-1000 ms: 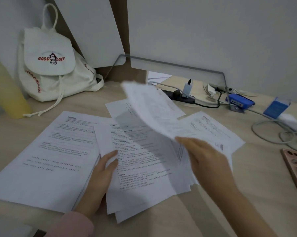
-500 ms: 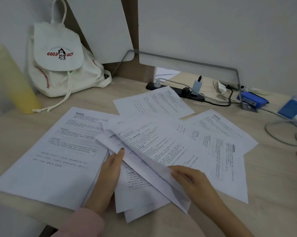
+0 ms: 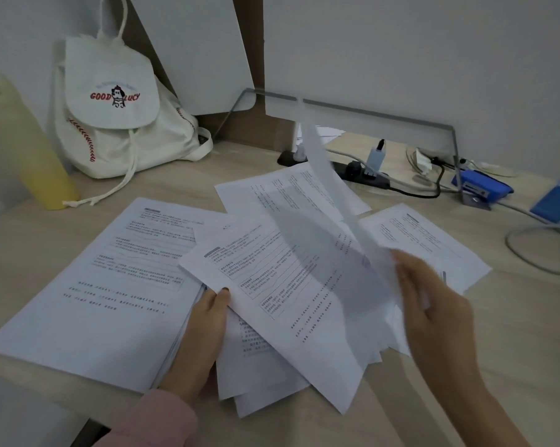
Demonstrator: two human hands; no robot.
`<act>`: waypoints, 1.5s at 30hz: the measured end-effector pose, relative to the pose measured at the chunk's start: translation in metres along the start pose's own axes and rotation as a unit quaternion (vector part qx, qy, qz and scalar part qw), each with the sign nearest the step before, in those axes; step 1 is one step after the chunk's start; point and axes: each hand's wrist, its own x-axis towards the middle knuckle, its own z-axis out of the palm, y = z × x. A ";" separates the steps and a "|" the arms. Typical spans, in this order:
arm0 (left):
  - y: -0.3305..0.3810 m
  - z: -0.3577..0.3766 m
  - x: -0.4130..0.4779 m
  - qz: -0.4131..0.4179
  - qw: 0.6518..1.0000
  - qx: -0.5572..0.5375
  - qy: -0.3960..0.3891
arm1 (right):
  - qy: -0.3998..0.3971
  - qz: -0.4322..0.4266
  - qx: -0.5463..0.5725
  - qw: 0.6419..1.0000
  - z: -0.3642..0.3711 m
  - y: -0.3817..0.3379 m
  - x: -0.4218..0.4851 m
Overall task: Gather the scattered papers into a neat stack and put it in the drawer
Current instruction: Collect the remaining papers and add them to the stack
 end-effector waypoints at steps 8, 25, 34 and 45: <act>0.003 0.001 -0.003 0.015 0.999 -0.035 0.027 | -0.224 -0.067 -0.146 0.961 0.051 0.004 -0.034; 0.029 -0.009 -0.027 0.217 0.976 -0.032 -0.017 | -0.141 0.208 0.083 0.964 0.024 0.011 0.033; 0.082 -0.034 -0.038 0.345 0.938 -0.045 0.011 | -0.179 0.166 0.313 0.918 0.001 -0.025 0.052; 0.057 -0.033 -0.033 0.281 0.957 -0.070 0.005 | -0.137 0.148 0.278 0.939 0.025 -0.027 0.022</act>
